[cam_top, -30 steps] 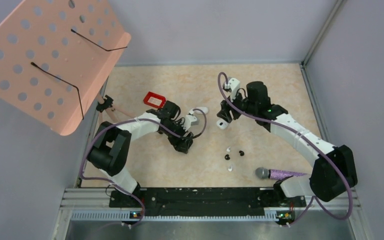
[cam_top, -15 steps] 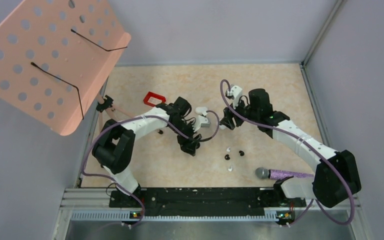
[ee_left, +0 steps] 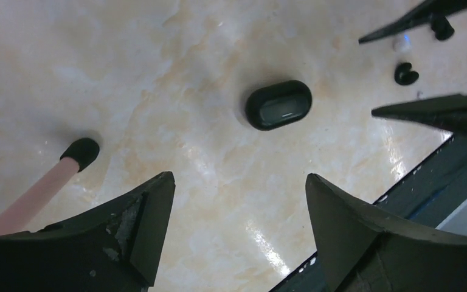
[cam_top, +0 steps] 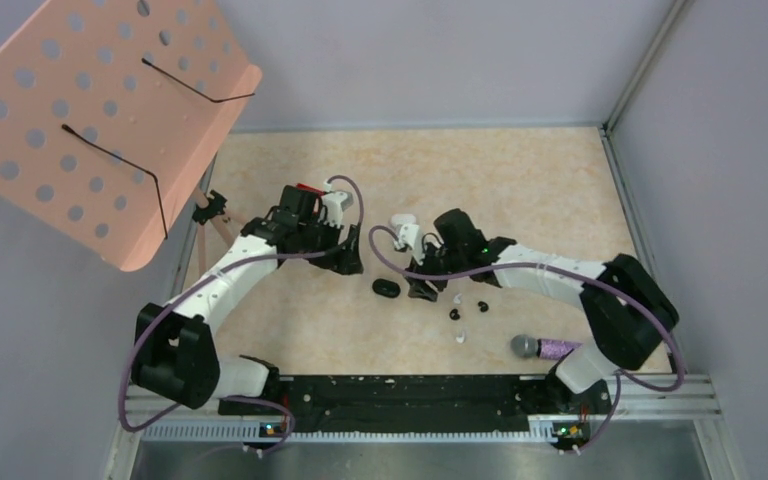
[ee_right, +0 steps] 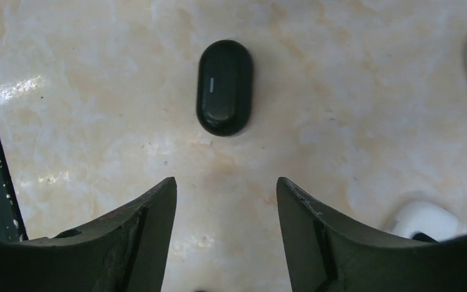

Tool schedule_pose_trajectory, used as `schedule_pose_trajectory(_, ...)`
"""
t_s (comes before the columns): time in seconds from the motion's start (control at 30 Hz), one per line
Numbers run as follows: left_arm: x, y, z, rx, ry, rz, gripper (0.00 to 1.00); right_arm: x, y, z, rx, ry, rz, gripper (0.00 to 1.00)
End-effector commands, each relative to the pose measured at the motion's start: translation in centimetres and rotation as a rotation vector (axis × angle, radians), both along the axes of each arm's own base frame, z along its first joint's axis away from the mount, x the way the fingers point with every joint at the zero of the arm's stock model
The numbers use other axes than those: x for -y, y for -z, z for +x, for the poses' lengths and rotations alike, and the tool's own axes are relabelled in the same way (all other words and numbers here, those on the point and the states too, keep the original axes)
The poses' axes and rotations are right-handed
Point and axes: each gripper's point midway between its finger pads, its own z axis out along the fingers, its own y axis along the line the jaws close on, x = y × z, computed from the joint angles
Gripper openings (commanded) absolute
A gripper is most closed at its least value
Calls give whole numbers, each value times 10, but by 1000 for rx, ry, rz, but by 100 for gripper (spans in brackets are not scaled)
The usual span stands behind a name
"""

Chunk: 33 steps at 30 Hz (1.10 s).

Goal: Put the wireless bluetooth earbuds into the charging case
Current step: Pick up the charging case at the center of the board.

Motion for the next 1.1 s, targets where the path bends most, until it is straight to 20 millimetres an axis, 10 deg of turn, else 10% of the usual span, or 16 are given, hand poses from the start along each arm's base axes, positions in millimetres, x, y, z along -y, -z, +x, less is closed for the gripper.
schedule_pose_trajectory(0.0, -18, 2, 16, -69, -251, -65, 91, -31, 0, 8, 60, -88, -38, 64)
schedule_pose_trajectory(0.33, -34, 15, 17, -233, -308, -114, 96, -68, 18, -3, 13, -101, -73, 73)
schedule_pose_trajectory(0.8, -44, 17, 22, -288, -354, -173, 88, -71, 47, 3, 27, -88, -136, 64)
schedule_pose_trajectory(1.07, -41, 20, 24, -299, -341, -192, 87, -76, 52, 0, 48, -124, -135, 33)
